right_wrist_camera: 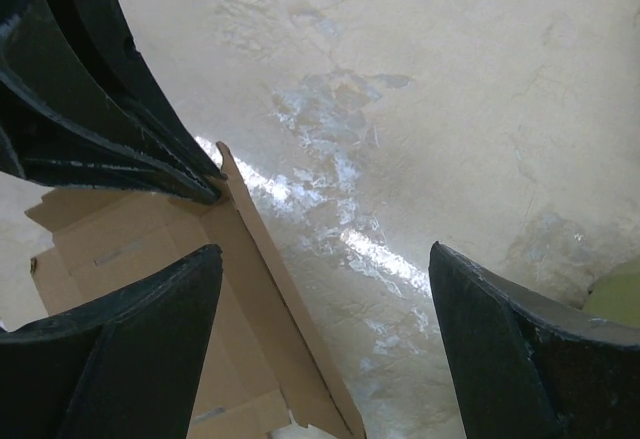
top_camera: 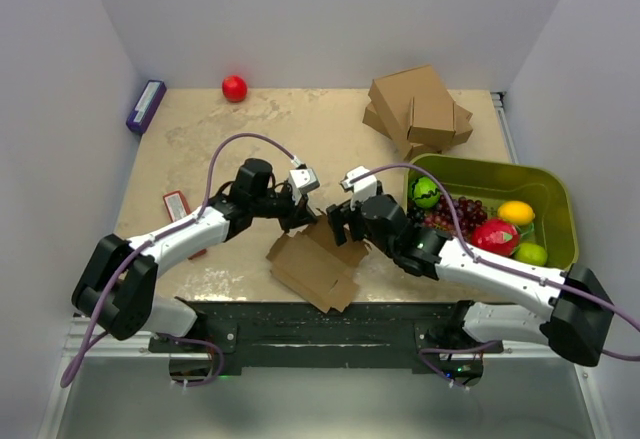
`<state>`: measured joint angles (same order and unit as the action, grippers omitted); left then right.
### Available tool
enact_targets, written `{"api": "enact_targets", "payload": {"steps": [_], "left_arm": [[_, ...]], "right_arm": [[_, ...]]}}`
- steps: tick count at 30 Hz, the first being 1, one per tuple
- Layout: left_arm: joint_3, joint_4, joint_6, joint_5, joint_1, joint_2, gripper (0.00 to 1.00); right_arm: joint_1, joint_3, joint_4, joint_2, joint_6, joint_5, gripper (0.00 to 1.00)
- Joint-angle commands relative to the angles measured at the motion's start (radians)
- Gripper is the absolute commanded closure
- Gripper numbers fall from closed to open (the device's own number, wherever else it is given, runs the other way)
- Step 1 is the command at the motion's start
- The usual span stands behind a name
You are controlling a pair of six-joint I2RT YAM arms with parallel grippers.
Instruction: Fold the paper box
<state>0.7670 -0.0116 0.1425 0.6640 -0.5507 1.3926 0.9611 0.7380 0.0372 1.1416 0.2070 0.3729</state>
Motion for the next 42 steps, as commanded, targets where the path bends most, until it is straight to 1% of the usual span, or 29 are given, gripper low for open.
{"api": "enact_targets", "payload": {"steps": [1, 4, 6, 7, 8, 9, 10, 12, 13, 14, 15, 16, 18, 19, 20, 21, 22, 24, 25, 27, 29, 31, 33, 38, 42], "left_arm": [[0.035, -0.01, 0.012, 0.031, 0.0, -0.037, 1.0], [0.035, -0.01, 0.009, 0.028, 0.0, -0.037, 1.0], [0.035, -0.01, 0.011, 0.029, -0.002, -0.038, 1.0], [0.035, -0.01, 0.009, 0.031, 0.0, -0.038, 1.0], [0.038, -0.01, 0.009, 0.031, 0.0, -0.038, 1.0], [0.037, -0.01, 0.011, 0.031, -0.002, -0.041, 1.0], [0.037, -0.01, 0.009, 0.026, 0.0, -0.041, 1.0], [0.041, -0.01, -0.001, 0.002, -0.002, -0.049, 1.0], [0.041, -0.007, -0.015, -0.038, 0.001, -0.053, 0.93], [0.044, -0.007, -0.024, -0.058, 0.005, -0.059, 0.81], [0.045, -0.022, -0.04, -0.081, 0.011, -0.079, 0.49], [0.045, -0.033, -0.082, -0.127, 0.033, -0.093, 0.37], [0.046, -0.066, -0.135, -0.174, 0.078, -0.153, 0.24], [0.04, -0.082, -0.223, -0.229, 0.142, -0.18, 0.21], [0.023, -0.1, -0.26, -0.245, 0.179, -0.211, 0.19], [0.008, -0.14, -0.294, -0.257, 0.237, -0.272, 0.15], [-0.009, -0.154, -0.349, -0.294, 0.253, -0.303, 0.11], [-0.047, -0.166, -0.398, -0.314, 0.27, -0.371, 0.06], [-0.06, -0.168, -0.447, -0.298, 0.27, -0.385, 0.05], [-0.095, -0.154, -0.498, -0.279, 0.27, -0.403, 0.05], [-0.13, -0.134, -0.558, -0.284, 0.27, -0.406, 0.05], [-0.164, -0.162, -0.619, -0.267, 0.27, -0.409, 0.05], [-0.21, -0.207, -0.653, -0.259, 0.27, -0.4, 0.05], [-0.274, -0.278, -0.728, -0.247, 0.271, -0.357, 0.05], [-0.328, -0.443, -0.804, -0.179, 0.27, -0.345, 0.07]], "right_arm": [[-0.007, -0.008, -0.033, 0.044, -0.049, -0.104, 0.16], [-0.007, -0.003, -0.074, 0.087, -0.063, -0.15, 0.18], [-0.007, -0.006, -0.092, 0.109, -0.067, -0.154, 0.21], [-0.007, -0.005, -0.097, 0.131, -0.069, -0.152, 0.31], [-0.007, 0.0, -0.097, 0.139, -0.072, -0.154, 0.35], [-0.007, 0.001, -0.102, 0.145, -0.075, -0.155, 0.42], [-0.007, 0.001, -0.103, 0.15, -0.077, -0.155, 0.56], [-0.007, 0.008, -0.102, 0.152, -0.077, -0.154, 0.73], [-0.009, 0.008, -0.102, 0.149, -0.077, -0.149, 0.79], [-0.007, 0.006, -0.102, 0.142, -0.075, -0.141, 0.92], [-0.01, 0.003, -0.1, 0.139, -0.069, -0.126, 0.99], [-0.016, 0.001, -0.099, 0.135, -0.063, -0.124, 1.0], [-0.064, -0.011, -0.105, 0.116, -0.037, -0.172, 1.0], [-0.085, -0.015, -0.111, 0.107, -0.025, -0.19, 1.0], [-0.12, -0.026, -0.115, 0.095, -0.012, -0.207, 1.0], [-0.133, -0.031, -0.125, 0.071, 0.009, -0.221, 1.0], [-0.153, -0.032, -0.126, 0.057, 0.021, -0.241, 1.0], [-0.166, -0.032, -0.129, 0.014, 0.081, -0.238, 1.0], [-0.18, -0.02, -0.122, 0.003, 0.104, -0.236, 1.0], [-0.186, -0.011, -0.112, -0.028, 0.176, -0.238, 1.0], [-0.193, -0.011, -0.123, -0.081, 0.221, -0.246, 1.0], [-0.194, -0.022, -0.151, -0.127, 0.279, -0.253, 1.0], [-0.193, -0.026, -0.169, -0.152, 0.322, -0.259, 1.0], [-0.194, -0.037, -0.177, -0.226, 0.362, -0.272, 1.0], [-0.194, -0.043, -0.181, -0.252, 0.391, -0.29, 1.0]]}}
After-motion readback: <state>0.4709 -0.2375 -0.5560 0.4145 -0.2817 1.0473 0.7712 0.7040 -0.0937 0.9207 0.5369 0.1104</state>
